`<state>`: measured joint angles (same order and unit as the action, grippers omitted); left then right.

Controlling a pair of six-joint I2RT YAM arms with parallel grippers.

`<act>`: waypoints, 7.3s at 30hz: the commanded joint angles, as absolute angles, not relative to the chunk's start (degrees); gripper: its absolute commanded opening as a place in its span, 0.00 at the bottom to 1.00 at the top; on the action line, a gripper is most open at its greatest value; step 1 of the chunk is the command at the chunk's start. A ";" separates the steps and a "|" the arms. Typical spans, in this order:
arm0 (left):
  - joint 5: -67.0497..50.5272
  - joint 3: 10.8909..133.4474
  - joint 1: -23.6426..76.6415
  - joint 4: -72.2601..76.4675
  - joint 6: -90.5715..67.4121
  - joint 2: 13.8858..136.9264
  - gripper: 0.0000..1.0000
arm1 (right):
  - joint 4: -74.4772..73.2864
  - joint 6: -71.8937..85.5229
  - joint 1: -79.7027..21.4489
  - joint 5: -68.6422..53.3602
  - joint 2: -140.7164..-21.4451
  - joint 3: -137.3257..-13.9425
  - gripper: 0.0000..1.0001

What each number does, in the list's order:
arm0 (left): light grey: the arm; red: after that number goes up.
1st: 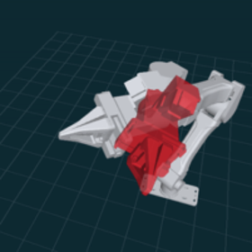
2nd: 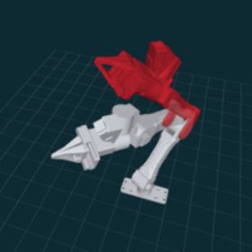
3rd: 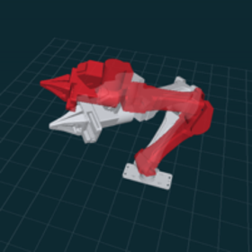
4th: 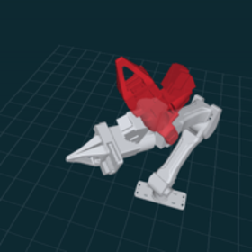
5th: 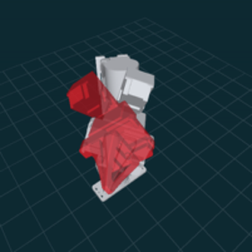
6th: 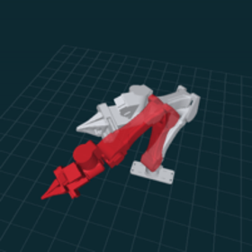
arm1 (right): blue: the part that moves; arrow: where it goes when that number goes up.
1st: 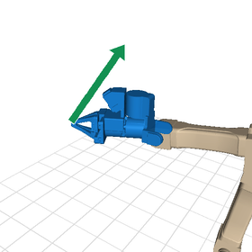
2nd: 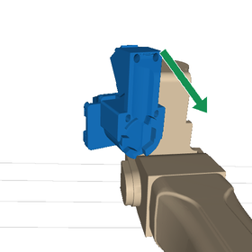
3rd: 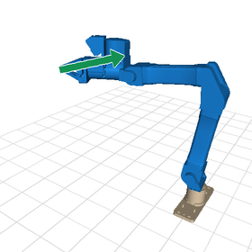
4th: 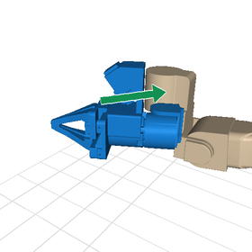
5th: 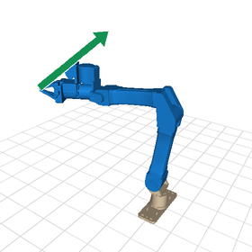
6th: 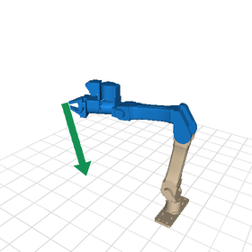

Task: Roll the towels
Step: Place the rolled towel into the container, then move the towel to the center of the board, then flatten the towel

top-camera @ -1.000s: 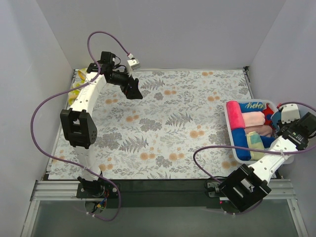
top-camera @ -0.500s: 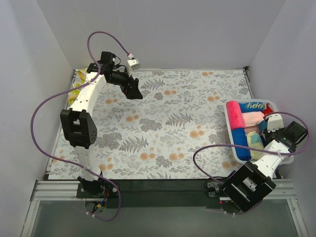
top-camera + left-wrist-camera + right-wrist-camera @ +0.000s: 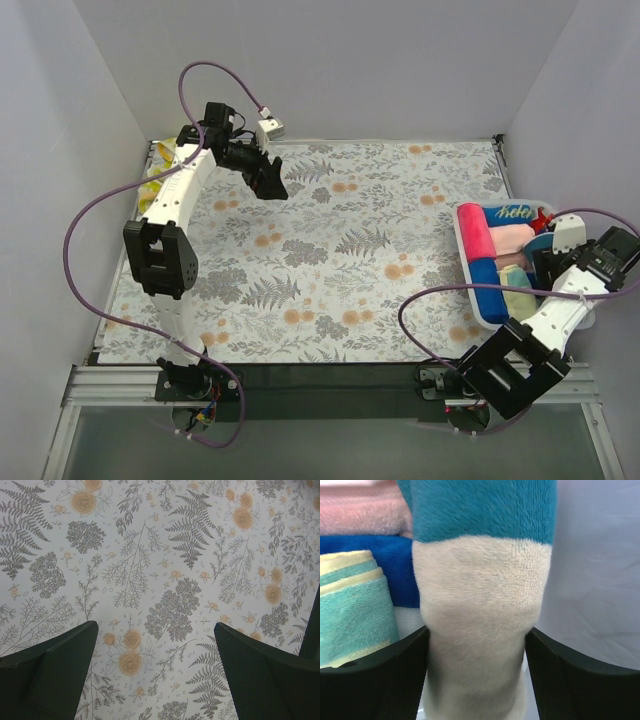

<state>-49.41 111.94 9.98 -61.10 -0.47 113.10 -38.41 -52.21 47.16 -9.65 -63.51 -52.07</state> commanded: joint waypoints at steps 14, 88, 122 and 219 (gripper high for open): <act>-41.76 105.29 7.21 -41.50 -12.56 105.30 0.98 | -72.93 -48.88 44.40 -33.47 -68.46 -86.56 0.98; -26.64 61.26 11.96 -79.63 48.60 85.17 0.06 | -57.77 -32.52 -12.81 -28.39 -95.80 -91.67 0.73; -29.09 61.61 -5.45 -70.93 25.67 79.98 0.60 | -39.29 -21.89 -43.07 -10.83 -135.44 -121.91 0.65; -21.01 40.96 17.93 -62.32 54.93 72.68 0.40 | -35.86 -16.61 -36.30 -11.51 -117.16 -92.64 0.01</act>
